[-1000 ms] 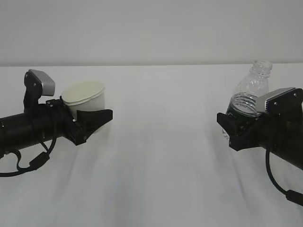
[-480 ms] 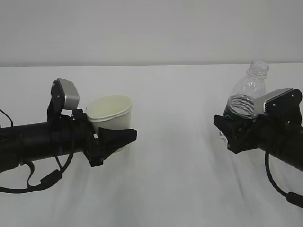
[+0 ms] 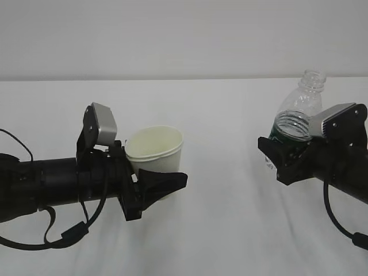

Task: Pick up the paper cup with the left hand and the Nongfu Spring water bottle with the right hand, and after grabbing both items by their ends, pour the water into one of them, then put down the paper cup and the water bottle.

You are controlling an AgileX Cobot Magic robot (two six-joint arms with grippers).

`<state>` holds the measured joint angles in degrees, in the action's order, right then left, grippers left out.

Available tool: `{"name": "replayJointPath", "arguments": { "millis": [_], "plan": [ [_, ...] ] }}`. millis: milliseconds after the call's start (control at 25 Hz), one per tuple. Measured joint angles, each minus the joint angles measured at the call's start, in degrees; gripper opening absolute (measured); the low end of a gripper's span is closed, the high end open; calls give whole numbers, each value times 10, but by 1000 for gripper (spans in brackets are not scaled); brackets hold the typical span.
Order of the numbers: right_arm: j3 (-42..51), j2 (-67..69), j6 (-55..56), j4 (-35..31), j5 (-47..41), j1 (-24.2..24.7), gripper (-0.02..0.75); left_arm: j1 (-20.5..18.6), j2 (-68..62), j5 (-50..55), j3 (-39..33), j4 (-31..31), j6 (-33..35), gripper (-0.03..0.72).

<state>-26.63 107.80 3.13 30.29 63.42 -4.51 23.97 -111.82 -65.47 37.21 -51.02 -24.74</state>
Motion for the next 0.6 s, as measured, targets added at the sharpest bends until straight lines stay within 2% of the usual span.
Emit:
{"name": "replayJointPath", "arguments": {
  "millis": [360,600],
  "plan": [
    [0,-20,0,34,-32,0,492,57,0,0,26,2,0,459],
    [0,-45,1,53,-52,0,492,74,0,0,39,5,0,457]
  ]
}}
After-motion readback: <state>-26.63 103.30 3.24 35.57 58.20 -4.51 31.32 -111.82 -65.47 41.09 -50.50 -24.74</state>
